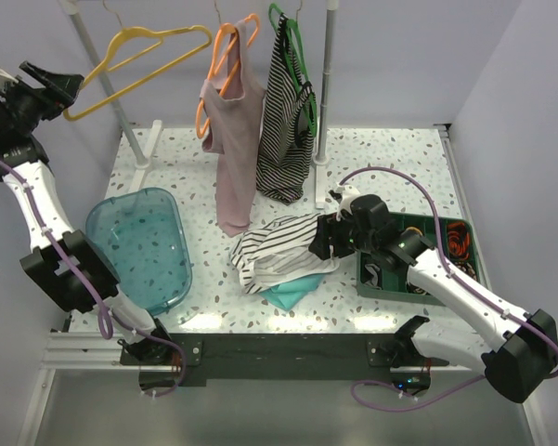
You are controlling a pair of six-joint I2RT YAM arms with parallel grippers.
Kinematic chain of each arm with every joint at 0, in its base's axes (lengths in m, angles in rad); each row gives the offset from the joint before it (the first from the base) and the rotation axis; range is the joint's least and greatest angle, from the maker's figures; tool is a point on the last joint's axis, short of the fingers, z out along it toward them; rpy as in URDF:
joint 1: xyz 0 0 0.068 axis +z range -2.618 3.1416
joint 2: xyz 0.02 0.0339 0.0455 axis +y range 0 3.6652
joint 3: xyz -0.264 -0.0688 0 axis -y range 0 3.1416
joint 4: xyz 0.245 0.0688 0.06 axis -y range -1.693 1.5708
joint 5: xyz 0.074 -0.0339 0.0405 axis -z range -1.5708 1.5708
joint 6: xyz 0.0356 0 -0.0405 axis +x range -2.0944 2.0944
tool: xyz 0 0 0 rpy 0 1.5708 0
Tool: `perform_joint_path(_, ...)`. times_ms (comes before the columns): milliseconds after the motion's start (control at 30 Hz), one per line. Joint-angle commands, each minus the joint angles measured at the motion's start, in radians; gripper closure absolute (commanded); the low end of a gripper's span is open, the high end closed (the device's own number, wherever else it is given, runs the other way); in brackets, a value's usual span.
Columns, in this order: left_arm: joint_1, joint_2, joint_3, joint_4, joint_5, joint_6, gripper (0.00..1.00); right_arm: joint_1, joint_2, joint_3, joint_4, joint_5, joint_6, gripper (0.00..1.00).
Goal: Place the tank top on the hanger
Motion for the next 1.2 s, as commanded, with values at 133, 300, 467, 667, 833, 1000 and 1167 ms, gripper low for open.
perform_joint_path(133, -0.036, -0.067, -0.013, -0.040, 0.034, 0.075, 0.14, 0.001, 0.001, -0.002, 0.029, -0.015, -0.019, 0.36)
perform_joint_path(300, -0.041, -0.097, -0.019, -0.073, 0.045, 0.091, 0.14, 0.001, -0.008, -0.004, 0.025, -0.009, -0.020, 0.36)
perform_joint_path(467, -0.061, -0.122, -0.025, -0.109, 0.056, 0.120, 0.14, 0.001, -0.011, -0.008, 0.022, -0.007, -0.022, 0.36)
perform_joint_path(667, -0.082, -0.110, 0.010, -0.151, 0.019, 0.172, 0.15, 0.001, -0.011, -0.013, 0.025, -0.007, -0.022, 0.36)
perform_joint_path(833, -0.081, -0.120, 0.054, -0.175, -0.093, 0.219, 0.14, 0.001, -0.002, -0.018, 0.031, -0.012, -0.020, 0.36)
perform_joint_path(1000, -0.108, -0.094, 0.097, -0.209, -0.075, 0.239, 0.15, 0.001, -0.002, -0.015, 0.034, -0.009, -0.020, 0.36)
perform_joint_path(1167, -0.267, -0.076, 0.165, -0.367, -0.226, 0.440, 0.18, 0.001, 0.001, -0.015, 0.034, -0.006, -0.020, 0.36)
